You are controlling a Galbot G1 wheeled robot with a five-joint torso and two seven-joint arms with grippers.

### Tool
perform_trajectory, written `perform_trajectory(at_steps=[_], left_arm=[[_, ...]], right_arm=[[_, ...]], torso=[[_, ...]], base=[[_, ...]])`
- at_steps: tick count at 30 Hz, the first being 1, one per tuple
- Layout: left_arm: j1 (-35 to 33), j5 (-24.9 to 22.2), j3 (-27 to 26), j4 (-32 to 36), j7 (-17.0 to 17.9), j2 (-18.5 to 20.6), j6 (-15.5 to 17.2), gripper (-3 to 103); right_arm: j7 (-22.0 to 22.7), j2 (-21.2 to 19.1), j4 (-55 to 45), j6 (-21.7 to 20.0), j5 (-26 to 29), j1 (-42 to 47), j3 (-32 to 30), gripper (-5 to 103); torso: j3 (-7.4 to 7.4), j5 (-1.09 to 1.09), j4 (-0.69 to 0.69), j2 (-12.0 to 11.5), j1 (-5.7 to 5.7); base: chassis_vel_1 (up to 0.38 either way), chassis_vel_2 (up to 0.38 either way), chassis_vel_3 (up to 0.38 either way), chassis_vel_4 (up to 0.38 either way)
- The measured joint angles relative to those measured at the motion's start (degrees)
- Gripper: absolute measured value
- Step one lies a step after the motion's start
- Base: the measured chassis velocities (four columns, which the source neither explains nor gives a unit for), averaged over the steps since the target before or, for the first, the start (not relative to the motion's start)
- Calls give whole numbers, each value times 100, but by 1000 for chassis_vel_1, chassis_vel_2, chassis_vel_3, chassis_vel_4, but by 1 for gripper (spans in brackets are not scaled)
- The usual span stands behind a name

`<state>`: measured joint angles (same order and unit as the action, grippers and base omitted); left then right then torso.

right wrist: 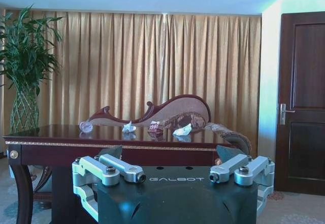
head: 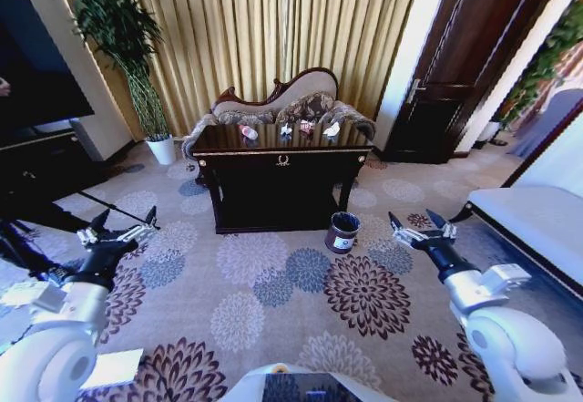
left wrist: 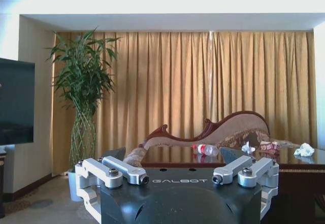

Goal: Move to the front of the table and place the trash on the table into the trash bin.

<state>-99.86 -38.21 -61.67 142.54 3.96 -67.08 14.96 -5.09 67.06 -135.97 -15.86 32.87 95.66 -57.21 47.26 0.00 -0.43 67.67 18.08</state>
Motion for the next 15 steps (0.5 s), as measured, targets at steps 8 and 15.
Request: perform_trajectory(at_steps=[8, 15], left_arm=[[-20, 20, 18, -20, -34, -22, 0, 100], [-59, 31, 12, -38, -67, -55, -25, 100]], right_arm=[[-27, 0, -21, -13, -38, 1, 17, 100], [-38, 26, 3, -7, -54, 4, 41, 100]], torso=[[0, 0, 0, 0, 0], [0, 0, 0, 0, 0]], base=[[0, 0, 0, 0], [0, 0, 0, 0]])
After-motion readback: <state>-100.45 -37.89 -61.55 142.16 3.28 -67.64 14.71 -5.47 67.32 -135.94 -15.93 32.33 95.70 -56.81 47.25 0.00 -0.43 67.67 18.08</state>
